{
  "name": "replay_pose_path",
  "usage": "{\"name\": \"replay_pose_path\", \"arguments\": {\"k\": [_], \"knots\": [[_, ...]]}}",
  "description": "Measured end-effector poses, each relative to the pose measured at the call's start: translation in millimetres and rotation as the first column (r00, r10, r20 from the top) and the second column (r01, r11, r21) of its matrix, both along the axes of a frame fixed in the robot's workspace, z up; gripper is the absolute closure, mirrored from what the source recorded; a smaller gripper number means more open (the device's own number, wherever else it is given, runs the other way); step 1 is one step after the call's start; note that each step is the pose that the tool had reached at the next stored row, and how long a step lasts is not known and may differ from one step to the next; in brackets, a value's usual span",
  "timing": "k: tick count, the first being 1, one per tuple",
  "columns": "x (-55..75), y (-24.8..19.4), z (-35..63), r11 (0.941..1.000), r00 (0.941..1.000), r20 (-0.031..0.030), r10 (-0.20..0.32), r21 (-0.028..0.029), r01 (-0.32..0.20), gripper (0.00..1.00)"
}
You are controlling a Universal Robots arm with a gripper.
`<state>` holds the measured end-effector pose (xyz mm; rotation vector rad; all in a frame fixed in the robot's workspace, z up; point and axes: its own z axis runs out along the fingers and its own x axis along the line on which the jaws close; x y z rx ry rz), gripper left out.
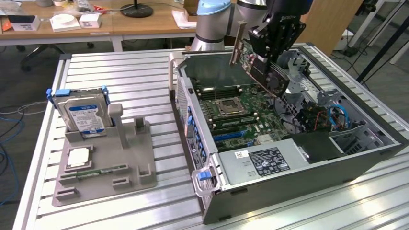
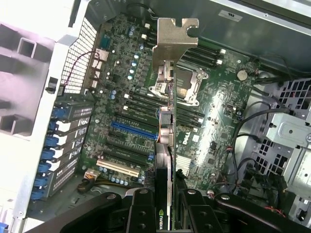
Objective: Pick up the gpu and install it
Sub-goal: 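Insert the gpu into the slot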
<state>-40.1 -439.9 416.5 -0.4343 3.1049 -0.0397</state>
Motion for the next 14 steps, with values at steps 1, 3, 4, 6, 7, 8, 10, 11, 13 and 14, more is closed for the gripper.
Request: {"name": "replay_pose_path", "arguments": {"k": [1, 3, 4, 6, 7, 8, 10, 11, 13, 14], "knots": [[0.0, 0.0, 0.0, 1.0, 1.0, -0.0001, 0.001, 0.0, -0.001, 0.74], [0.0, 0.0, 0.0, 1.0, 1.0, 0.0, 0.004, 0.0, -0.004, 0.74], [0.0, 0.0, 0.0, 1.0, 1.0, -0.0001, 0.005, 0.0, -0.005, 0.74], [0.0, 0.0, 0.0, 1.0, 1.0, 0.0, 0.007, 0.0, -0.007, 0.74], [0.0, 0.0, 0.0, 1.0, 1.0, 0.0, 0.008, 0.0, -0.008, 0.74], [0.0, 0.0, 0.0, 1.0, 1.0, 0.0, 0.009, -0.0001, -0.009, 0.74], [0.0, 0.0, 0.0, 0.9999, 0.9999, 0.0, 0.012, 0.0, -0.012, 0.74], [0.0, 0.0, 0.0, 0.9999, 0.9999, -0.0001, 0.013, 0.0, -0.013, 0.74], [0.0, 0.0, 0.0, 0.9999, 0.9999, 0.0, 0.015, 0.0, -0.015, 0.74], [0.0, 0.0, 0.0, 0.9999, 0.9999, 0.0, 0.017, 0.0, -0.017, 0.74]]}}
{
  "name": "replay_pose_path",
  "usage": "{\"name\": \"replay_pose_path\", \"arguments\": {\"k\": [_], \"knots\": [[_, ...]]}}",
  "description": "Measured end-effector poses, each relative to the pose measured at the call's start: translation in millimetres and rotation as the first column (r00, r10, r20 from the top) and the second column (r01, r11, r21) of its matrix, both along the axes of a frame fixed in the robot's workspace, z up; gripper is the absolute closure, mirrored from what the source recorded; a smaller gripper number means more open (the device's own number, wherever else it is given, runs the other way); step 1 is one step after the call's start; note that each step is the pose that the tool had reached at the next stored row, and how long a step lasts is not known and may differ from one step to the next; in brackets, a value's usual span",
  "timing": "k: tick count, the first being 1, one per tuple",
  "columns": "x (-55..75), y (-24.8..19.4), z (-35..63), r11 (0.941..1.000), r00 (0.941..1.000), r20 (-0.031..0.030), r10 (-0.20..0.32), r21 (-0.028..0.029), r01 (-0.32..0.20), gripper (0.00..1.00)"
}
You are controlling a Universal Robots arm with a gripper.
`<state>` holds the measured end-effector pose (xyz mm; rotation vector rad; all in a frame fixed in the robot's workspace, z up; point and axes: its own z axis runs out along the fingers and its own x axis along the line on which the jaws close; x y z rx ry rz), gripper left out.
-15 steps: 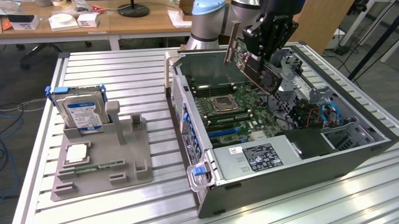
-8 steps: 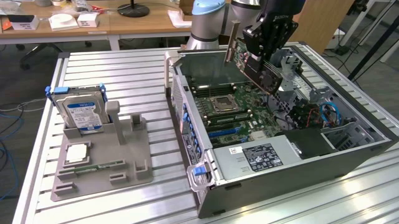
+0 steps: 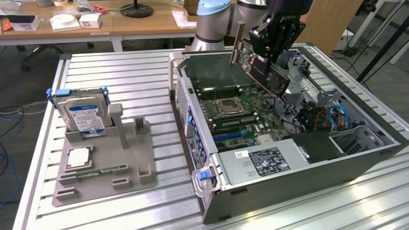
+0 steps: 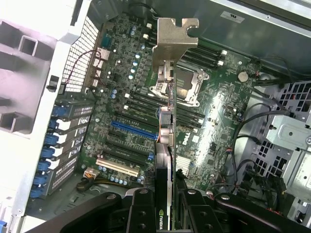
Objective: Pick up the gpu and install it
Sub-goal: 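Insert the gpu into the slot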
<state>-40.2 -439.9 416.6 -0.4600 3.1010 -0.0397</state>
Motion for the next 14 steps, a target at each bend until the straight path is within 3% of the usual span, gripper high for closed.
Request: {"name": "replay_pose_path", "arguments": {"k": [14], "knots": [[0.0, 0.0, 0.0, 0.9999, 0.9999, 0.0, 0.016, 0.0001, -0.016, 0.74]]}}
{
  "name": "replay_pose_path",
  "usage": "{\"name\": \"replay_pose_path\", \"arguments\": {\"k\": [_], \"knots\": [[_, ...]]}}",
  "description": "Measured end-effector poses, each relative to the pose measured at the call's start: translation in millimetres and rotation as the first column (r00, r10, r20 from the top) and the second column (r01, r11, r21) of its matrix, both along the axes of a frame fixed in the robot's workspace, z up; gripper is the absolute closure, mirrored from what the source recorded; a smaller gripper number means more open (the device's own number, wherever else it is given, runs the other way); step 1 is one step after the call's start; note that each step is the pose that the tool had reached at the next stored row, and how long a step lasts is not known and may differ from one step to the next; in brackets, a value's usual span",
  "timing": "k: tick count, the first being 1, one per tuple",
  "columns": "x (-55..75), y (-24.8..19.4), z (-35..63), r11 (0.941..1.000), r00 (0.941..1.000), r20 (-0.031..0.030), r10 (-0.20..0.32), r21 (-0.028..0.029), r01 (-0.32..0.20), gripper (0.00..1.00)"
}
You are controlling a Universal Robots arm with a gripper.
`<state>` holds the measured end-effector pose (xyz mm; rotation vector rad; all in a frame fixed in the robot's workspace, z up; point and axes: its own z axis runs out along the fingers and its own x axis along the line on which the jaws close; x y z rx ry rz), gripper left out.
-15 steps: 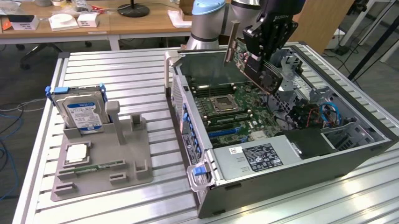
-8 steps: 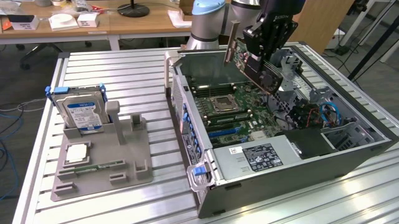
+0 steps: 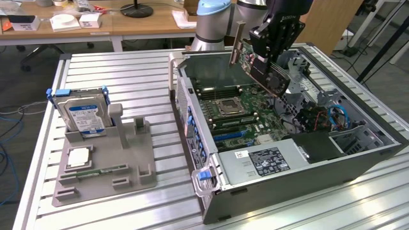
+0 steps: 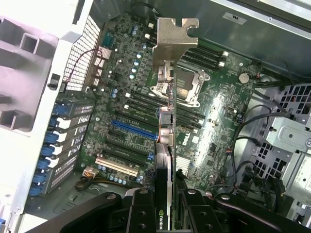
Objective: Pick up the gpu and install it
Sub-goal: 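Insert the gpu into the slot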
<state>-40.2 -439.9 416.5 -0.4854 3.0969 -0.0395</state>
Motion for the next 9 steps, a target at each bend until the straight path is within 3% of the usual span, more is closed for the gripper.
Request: {"name": "replay_pose_path", "arguments": {"k": [9], "knots": [[0.0, 0.0, 0.0, 0.9999, 0.9999, 0.0, 0.011, 0.0, -0.011, 0.74]]}}
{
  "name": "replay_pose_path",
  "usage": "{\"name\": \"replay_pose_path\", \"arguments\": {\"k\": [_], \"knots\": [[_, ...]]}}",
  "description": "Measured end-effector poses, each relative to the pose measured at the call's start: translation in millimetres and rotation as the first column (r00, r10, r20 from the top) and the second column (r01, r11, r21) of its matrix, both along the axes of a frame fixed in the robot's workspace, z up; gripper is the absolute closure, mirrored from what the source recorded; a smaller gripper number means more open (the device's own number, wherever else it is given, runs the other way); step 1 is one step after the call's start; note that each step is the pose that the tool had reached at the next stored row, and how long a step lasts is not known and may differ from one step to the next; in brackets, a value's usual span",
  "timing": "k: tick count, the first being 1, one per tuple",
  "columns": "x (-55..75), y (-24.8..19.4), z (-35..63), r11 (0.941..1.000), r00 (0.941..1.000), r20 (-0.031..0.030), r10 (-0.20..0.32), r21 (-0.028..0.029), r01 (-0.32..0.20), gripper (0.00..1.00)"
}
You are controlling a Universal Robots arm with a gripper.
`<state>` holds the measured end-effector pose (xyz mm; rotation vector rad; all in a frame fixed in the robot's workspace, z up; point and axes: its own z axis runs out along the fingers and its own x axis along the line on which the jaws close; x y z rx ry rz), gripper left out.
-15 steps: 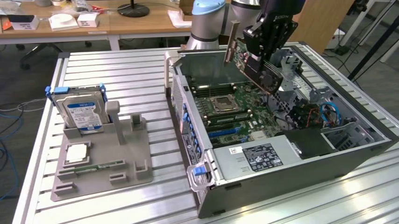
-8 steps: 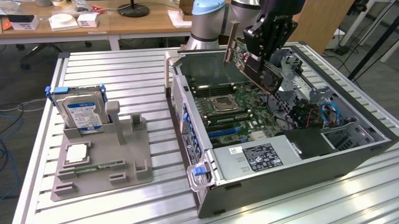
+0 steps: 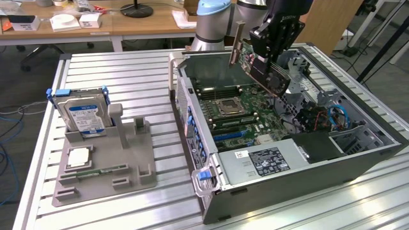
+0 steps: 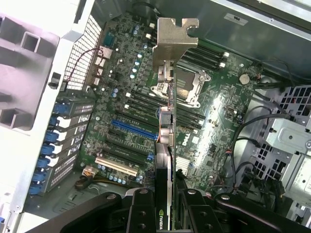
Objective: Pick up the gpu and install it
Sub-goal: 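Insert the gpu into the slot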
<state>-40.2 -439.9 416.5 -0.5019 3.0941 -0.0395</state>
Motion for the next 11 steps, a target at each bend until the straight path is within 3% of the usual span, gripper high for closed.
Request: {"name": "replay_pose_path", "arguments": {"k": [11], "knots": [[0.0, 0.0, 0.0, 0.9998, 0.9998, 0.0, 0.019, 0.0, -0.019, 0.74]]}}
